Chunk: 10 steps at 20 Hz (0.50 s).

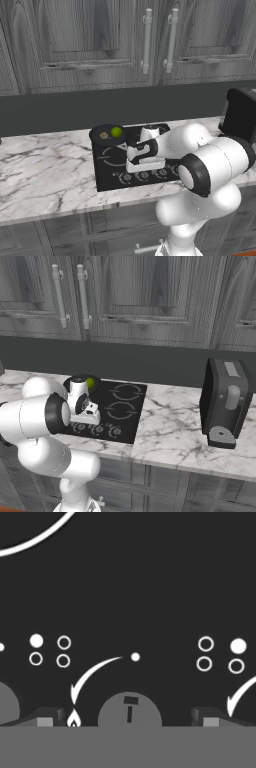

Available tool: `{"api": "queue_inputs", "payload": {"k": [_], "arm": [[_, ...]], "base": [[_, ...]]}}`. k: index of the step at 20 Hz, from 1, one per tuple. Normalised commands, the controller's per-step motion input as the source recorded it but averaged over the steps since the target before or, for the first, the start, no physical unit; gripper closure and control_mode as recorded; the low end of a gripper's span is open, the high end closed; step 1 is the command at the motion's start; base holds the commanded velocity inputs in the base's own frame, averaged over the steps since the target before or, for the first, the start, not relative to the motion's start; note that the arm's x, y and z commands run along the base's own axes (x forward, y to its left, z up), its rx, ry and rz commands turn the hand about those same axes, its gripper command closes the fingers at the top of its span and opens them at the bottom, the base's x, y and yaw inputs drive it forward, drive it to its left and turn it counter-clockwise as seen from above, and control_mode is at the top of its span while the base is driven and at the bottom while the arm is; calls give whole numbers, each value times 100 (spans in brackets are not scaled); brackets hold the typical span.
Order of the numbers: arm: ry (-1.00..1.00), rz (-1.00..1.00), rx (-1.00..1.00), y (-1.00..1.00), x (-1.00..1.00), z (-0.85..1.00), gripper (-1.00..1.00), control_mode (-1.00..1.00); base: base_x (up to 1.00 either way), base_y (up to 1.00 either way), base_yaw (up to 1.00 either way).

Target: Put the lime and garlic in the pan. Then turn on the rear left burner and set the heat to medium.

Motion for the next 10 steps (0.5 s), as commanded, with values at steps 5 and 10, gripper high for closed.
{"api": "queue_inputs", "payload": {"k": [5, 10], "arm": [[0, 0, 0, 0, 0, -19, -100, -100], [1, 0, 0, 0, 0, -3, -100, -100]], "base": [[0, 0, 0], [0, 0, 0]]}}
